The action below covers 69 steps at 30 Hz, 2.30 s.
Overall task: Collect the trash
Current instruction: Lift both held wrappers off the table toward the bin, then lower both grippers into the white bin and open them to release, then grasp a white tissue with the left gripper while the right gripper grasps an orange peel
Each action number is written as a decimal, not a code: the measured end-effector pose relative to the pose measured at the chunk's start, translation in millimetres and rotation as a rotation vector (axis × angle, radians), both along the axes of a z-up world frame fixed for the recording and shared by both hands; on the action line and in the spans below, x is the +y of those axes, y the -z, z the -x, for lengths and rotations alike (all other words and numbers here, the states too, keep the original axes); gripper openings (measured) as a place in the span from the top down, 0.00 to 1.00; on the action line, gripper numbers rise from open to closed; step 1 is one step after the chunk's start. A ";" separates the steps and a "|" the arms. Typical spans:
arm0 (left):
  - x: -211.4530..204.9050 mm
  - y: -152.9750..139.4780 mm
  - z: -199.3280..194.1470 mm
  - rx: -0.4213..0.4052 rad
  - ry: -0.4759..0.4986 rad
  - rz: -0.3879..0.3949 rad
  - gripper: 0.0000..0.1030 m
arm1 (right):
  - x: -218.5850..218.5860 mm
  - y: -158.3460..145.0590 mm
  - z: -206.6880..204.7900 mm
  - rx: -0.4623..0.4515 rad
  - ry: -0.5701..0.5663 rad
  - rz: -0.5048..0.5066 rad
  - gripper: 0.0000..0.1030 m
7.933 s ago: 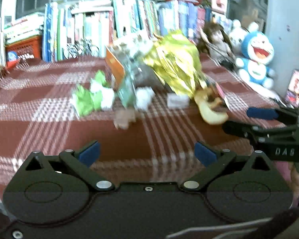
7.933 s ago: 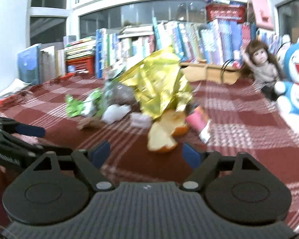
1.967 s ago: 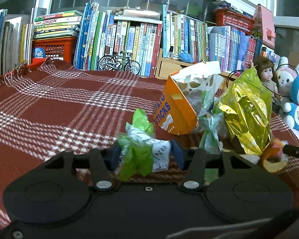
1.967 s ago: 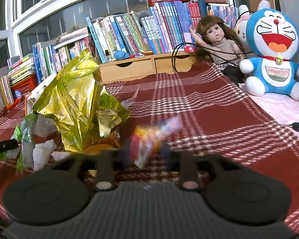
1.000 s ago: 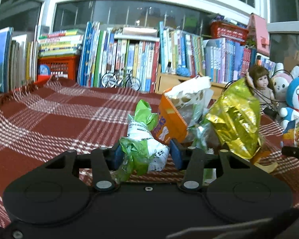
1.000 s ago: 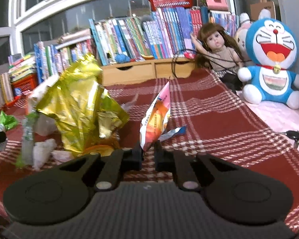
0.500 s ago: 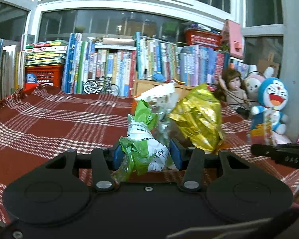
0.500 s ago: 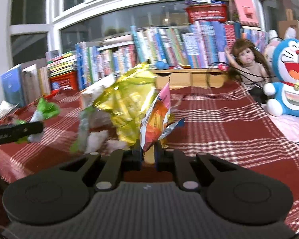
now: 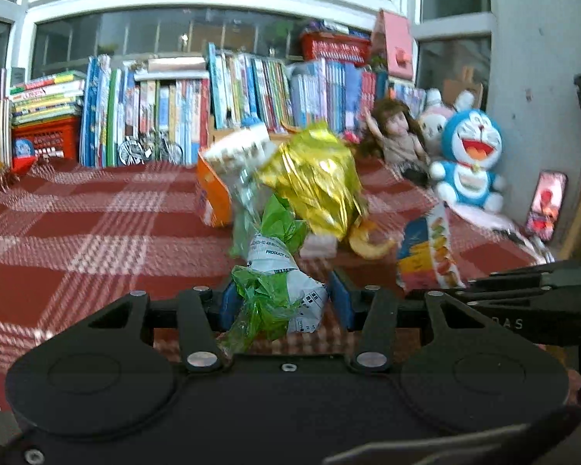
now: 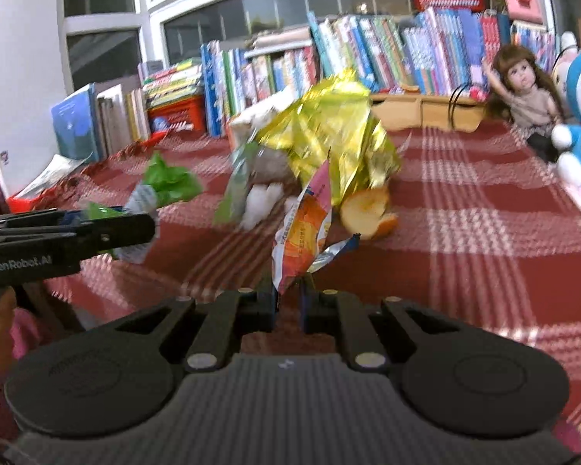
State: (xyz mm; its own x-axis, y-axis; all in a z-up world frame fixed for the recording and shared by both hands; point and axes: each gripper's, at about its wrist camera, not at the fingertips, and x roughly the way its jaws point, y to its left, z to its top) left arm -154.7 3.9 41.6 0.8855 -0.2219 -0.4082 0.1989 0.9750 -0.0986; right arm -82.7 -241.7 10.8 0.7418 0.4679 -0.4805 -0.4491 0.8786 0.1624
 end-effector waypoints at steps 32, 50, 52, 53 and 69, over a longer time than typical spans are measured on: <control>-15.4 180.8 -8.3 0.624 -0.059 -0.067 0.55 | 29.4 151.4 10.7 0.497 -0.124 0.123 0.84; -14.9 187.5 -14.3 0.621 -0.070 -0.076 0.40 | 31.5 157.3 1.4 0.510 -0.120 0.116 0.52; -16.2 185.4 -17.8 0.616 -0.083 -0.085 0.36 | 31.0 156.9 1.0 0.507 -0.113 0.106 0.41; -15.8 183.7 -17.6 0.616 -0.086 -0.084 0.32 | 30.0 156.5 0.3 0.505 -0.112 0.104 0.40; 5.9 59.3 -8.7 0.204 -0.113 -0.063 0.07 | -3.9 60.6 0.0 0.204 -0.141 0.098 0.23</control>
State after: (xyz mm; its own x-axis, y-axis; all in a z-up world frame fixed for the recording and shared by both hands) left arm -145.9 9.9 -17.7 0.8012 -0.0947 -0.5908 0.0708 0.9955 -0.0634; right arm -82.7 -245.6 -49.8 0.5558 0.5038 -0.6612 -0.5347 0.8257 0.1797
